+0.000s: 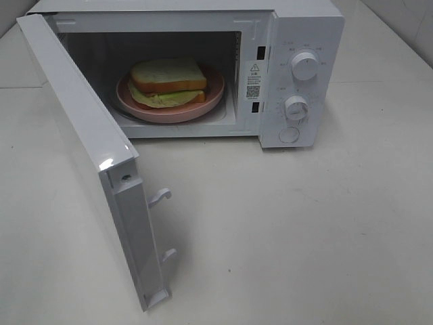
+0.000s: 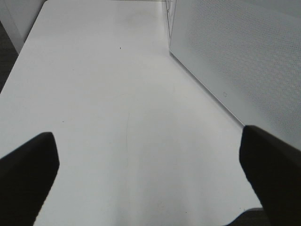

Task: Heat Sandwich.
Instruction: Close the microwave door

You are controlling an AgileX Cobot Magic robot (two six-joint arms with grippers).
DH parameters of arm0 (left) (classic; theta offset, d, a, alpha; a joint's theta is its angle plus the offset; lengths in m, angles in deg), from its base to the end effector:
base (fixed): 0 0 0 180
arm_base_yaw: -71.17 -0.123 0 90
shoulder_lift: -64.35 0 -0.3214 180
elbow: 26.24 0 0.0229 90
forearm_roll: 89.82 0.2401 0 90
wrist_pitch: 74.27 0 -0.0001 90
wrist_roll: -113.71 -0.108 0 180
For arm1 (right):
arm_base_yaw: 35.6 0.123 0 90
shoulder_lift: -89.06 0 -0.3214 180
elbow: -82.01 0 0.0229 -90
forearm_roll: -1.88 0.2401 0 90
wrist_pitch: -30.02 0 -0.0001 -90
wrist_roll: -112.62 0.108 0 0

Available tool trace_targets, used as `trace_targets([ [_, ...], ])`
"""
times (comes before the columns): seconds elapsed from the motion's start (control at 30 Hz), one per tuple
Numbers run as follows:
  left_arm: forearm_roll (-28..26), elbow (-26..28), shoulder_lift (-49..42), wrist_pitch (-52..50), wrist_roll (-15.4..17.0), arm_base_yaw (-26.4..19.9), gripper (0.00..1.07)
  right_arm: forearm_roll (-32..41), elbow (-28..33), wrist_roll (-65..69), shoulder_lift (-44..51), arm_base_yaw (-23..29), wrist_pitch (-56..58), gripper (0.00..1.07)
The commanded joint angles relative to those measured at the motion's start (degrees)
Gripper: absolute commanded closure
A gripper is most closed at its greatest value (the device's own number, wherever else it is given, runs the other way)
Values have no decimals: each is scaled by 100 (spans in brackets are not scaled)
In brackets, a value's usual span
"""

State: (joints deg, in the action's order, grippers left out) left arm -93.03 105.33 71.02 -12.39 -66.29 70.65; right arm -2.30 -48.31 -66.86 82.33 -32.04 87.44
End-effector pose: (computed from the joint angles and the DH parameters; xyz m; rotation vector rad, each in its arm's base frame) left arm -0.0392 -0.0057 0.2675 -0.0053 2.0410 -0.0613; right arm -0.0328 -0.0087 0.2691 -0.0519 1.9842 -0.0404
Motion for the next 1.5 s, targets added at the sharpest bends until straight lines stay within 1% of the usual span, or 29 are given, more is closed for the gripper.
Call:
trace_targets([
  [0.03, -34, -6, -97, -52, 46, -6, 7, 11, 0, 69, 166, -23, -40, 31],
  [1.5, -40, -6, -97, -52, 52, -6, 7, 11, 0, 74, 166, -23, -40, 32],
])
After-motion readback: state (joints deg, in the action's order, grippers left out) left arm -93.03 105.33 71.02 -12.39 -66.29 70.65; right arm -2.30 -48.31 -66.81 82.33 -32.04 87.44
